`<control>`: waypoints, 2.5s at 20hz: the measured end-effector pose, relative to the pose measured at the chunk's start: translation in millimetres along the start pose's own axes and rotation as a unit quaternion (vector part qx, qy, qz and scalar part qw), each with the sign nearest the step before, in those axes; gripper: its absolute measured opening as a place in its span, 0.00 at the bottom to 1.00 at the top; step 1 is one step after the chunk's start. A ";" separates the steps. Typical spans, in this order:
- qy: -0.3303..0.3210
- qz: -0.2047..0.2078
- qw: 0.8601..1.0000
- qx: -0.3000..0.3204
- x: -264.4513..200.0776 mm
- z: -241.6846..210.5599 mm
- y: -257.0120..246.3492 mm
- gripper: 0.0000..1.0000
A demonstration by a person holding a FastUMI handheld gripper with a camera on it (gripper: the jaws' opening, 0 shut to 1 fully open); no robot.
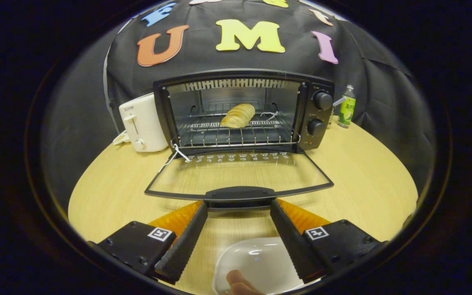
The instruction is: Open the toaster oven, put the food inside, and close the toaster oven door.
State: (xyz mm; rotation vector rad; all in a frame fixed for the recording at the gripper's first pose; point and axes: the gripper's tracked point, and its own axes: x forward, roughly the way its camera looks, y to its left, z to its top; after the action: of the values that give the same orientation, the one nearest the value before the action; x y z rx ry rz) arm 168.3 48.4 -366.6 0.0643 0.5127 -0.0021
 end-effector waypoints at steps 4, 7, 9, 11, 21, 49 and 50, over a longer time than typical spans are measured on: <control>-0.041 -0.001 0.999 -0.009 -11.2 17.3 1.5 1.00; -0.065 0.002 0.998 -0.007 -17.5 25.9 2.5 1.00; -0.116 0.005 0.993 -0.013 -23.6 48.9 3.6 1.00; -0.161 0.006 0.986 -0.033 -24.3 71.1 6.3 1.00; -0.240 0.011 0.968 -0.076 -24.7 108.2 10.9 1.00; -0.307 -0.035 0.951 -0.021 -339.9 190.7 -41.8 1.00; -0.306 -0.020 0.951 -0.033 -345.1 177.4 -35.6 1.00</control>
State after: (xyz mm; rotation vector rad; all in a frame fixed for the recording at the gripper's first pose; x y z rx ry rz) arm -46.2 -3.0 -45.3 -0.0138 -0.1075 -0.0434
